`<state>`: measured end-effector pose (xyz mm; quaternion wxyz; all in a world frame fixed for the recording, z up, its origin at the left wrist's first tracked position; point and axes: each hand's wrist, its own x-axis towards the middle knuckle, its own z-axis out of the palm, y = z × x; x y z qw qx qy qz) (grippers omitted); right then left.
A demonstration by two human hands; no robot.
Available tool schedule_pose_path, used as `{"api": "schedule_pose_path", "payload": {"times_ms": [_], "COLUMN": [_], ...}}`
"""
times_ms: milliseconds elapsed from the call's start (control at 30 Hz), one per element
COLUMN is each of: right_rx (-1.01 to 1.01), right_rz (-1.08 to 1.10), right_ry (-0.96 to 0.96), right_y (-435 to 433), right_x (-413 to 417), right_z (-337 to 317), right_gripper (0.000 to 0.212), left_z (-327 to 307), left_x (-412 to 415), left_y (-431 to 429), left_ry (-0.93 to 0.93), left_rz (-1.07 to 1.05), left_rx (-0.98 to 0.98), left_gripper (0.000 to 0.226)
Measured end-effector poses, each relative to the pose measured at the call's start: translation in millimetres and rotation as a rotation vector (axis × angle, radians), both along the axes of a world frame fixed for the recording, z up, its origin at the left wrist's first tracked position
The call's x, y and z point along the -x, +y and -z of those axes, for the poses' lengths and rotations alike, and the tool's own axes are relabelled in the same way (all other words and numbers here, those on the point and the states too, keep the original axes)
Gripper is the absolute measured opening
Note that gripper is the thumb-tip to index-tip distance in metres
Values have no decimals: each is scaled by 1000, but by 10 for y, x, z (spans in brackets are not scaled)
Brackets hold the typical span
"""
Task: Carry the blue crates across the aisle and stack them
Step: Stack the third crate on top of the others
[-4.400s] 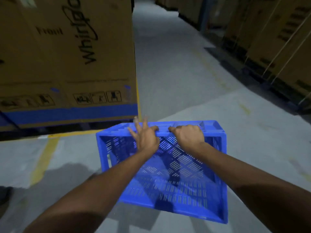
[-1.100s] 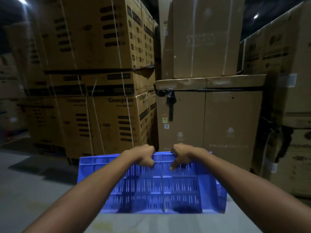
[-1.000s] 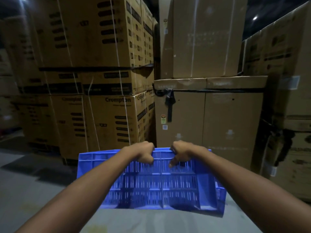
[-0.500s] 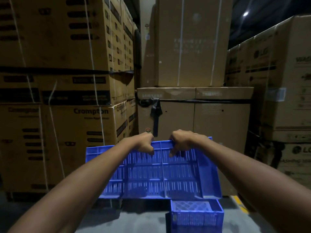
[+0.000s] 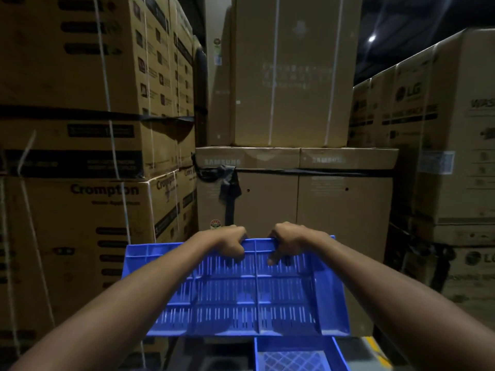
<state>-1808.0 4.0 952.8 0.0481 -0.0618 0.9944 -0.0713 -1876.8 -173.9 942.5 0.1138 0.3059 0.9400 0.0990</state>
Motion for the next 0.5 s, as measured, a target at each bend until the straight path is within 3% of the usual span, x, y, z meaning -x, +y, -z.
{"api": "schedule_pose_path", "payload": {"times_ms": [133,233,367,500], "right_rx": [-130,-286,-374,-334], "right_rz": [-66,-149,-235,-186], "right_ry": [97,246,349,258], "right_y": [365,599,812,868], "right_x": [280,498,898,1417], "right_z": [90,227,342,547], "right_gripper": [33,39,40,47], "left_z": [30,205,522,659], "left_x": [321,561,775,1120], "left_y": [367,537,720,767], "left_ry": [-110,-256,-82,-60], "left_rz": [-26,-99,-85,-109], "left_rx": [124,131,77,29], "left_gripper": [21,44,26,23]}}
